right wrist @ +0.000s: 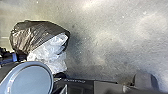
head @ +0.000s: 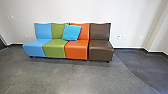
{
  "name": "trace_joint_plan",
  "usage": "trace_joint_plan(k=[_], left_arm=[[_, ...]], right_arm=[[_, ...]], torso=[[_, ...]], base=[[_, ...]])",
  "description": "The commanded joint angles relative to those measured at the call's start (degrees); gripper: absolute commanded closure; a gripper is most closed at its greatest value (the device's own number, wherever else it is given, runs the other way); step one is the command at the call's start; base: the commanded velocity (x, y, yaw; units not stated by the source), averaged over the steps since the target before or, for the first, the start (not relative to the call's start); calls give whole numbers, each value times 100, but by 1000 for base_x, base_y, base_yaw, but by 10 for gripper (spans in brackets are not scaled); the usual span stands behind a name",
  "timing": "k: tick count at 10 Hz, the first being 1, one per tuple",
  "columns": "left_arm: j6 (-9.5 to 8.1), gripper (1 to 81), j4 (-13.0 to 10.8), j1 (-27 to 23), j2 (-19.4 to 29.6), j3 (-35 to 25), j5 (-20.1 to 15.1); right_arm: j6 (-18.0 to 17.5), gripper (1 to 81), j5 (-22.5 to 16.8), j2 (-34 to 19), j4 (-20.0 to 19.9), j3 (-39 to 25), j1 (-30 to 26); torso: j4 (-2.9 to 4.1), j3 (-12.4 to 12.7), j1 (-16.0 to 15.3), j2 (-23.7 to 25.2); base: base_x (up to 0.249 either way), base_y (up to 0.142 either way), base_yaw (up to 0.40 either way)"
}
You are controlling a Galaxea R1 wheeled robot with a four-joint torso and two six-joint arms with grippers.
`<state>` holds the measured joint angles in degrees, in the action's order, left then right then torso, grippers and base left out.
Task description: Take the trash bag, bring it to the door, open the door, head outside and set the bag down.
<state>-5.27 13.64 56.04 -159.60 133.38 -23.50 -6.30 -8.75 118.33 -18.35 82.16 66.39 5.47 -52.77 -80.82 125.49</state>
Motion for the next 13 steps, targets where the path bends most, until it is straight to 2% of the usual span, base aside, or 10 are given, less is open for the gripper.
trace_joint_plan(k=[1, 4, 6, 8, 9, 10, 11, 12, 13], left_arm=[[201, 811, 25, -441, 86, -92, -313], [359, 811, 33, -195, 199, -110, -313], [535, 811, 33, -54, 209, -110, -304], [868, 811, 42, 227, 183, -101, -103], [983, 811, 33, 386, 165, -101, -58], [1079, 811, 33, 587, 138, -92, 3], [1263, 811, 33, 816, 95, -92, 204], [1370, 811, 25, 1001, 33, -92, 241], [1554, 811, 33, 1203, -63, -84, 310]], right_arm=[[15, 10, -276, -202, -64, -71, -270], [24, 10, -57, -105, -72, 140, -16], [24, 10, -21, 17, -64, 211, 142], [41, 10, 180, 219, -55, 438, 423], [41, 10, 251, 351, -55, 597, 547], [50, 10, 321, 483, -47, 720, 687], [50, 10, 469, 640, 6, 851, 854], [41, 10, 576, 782, 33, 976, 1021], [59, 10, 664, 1018, 94, 1150, 1206]], torso=[[0, -9, 363, -564], [0, 107, 698, -1078], [0, 109, 955, -1485], [0, 111, 1240, -1930], [0, 340, 1375, -2145], [0, 362, 1497, -2337], [0, 466, 1619, -2531], [0, 585, 1755, -2743], [0, 697, 1882, -2938]], base=[[0, 0, 0], [0, 0, 0], [0, 0, 0], [0, 0, 0], [0, 0, 0], [0, 0, 0], [0, 0, 0], [0, 0, 0], [0, 0, 0]])
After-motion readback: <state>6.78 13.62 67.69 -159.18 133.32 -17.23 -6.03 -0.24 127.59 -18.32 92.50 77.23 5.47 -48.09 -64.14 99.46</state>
